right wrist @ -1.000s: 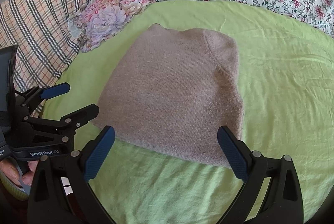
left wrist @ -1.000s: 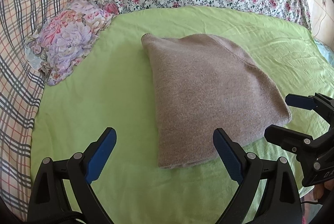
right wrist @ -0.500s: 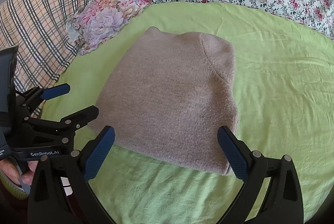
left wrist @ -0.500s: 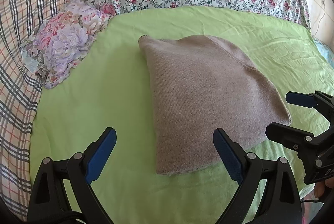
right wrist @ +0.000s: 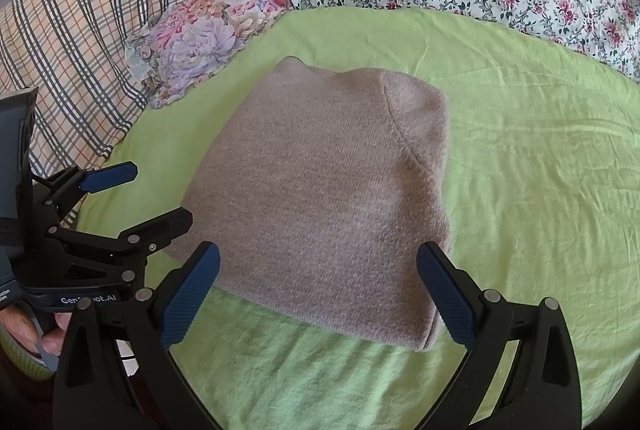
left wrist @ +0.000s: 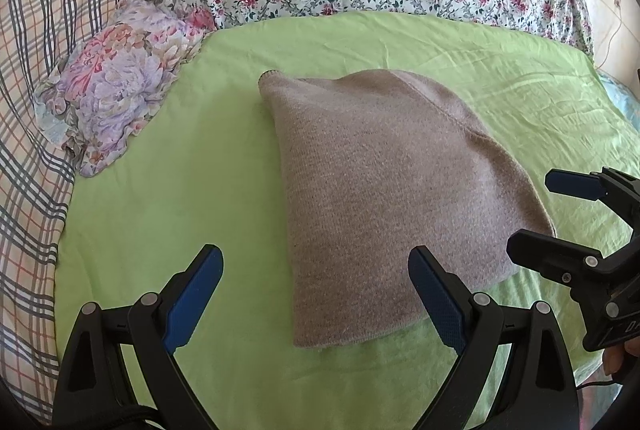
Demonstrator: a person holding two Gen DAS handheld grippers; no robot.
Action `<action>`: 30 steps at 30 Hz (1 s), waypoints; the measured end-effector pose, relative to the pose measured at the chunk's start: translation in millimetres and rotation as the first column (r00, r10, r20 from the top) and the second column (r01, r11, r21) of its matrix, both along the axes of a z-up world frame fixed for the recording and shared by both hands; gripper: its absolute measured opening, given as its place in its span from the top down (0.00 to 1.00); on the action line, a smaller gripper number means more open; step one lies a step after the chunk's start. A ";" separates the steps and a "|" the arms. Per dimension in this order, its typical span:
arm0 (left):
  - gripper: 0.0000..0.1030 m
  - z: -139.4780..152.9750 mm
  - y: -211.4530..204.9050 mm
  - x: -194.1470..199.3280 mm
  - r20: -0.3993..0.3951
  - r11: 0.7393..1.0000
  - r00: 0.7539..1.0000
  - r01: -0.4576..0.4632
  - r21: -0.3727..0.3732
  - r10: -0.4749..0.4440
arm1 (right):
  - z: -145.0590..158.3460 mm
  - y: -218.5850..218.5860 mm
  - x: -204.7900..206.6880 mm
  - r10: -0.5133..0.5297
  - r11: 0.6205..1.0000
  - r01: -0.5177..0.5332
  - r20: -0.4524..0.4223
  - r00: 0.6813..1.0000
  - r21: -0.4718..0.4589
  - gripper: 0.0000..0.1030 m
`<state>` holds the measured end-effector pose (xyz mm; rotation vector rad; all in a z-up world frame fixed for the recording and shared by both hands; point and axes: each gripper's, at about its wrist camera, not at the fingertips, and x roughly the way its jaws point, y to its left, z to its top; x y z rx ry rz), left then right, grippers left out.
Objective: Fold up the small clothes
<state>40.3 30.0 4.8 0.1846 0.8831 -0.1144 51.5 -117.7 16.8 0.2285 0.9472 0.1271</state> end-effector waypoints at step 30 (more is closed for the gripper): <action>0.08 2.4 -3.0 20.1 -0.002 1.000 1.000 0.010 0.001 -0.010 | 1.7 -2.6 13.9 -0.009 1.000 0.009 0.010 1.000 0.004 0.04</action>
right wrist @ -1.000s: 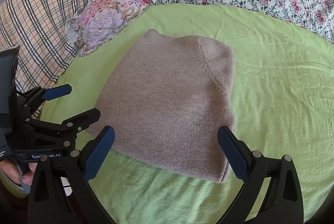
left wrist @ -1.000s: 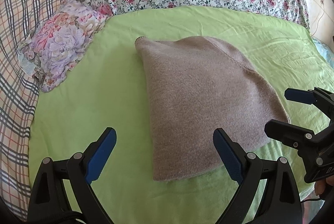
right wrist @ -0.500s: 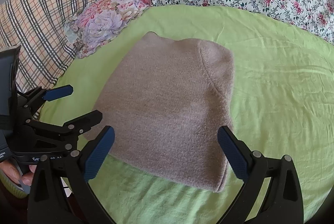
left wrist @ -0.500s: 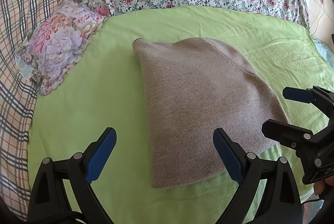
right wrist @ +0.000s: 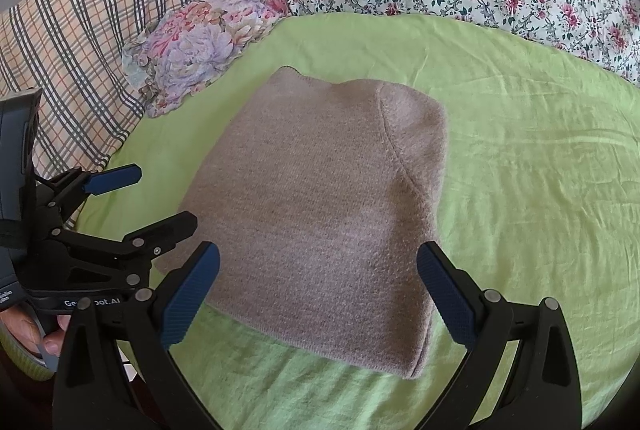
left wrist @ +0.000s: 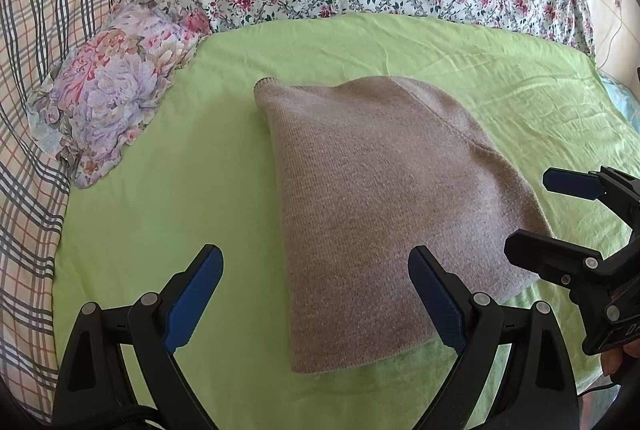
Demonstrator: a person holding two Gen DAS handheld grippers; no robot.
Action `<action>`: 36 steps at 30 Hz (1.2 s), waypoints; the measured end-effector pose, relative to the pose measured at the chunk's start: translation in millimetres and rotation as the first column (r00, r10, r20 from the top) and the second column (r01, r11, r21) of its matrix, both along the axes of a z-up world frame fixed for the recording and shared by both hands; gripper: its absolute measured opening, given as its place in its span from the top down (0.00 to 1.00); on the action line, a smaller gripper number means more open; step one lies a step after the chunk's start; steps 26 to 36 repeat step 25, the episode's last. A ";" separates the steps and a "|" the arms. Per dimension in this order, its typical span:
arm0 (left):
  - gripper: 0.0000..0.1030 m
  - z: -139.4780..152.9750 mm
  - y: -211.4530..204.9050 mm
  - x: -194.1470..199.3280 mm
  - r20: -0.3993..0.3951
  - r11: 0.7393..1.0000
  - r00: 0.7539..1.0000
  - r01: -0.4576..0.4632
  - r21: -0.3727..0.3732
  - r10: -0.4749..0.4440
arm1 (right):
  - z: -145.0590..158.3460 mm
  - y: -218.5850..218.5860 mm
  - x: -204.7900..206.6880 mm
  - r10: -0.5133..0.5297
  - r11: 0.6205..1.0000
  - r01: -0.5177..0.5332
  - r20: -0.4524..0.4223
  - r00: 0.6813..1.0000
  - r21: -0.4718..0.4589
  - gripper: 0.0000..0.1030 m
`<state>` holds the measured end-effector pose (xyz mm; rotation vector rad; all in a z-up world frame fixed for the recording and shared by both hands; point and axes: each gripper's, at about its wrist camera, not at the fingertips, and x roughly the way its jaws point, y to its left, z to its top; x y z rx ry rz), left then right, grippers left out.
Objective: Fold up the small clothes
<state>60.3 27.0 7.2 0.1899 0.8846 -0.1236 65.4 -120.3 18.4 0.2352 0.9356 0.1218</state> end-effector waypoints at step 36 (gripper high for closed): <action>0.08 -2.5 18.6 21.7 0.004 0.999 0.999 -0.052 0.009 0.052 | -11.3 -17.4 13.4 -0.031 0.999 0.032 -0.014 0.999 0.015 0.04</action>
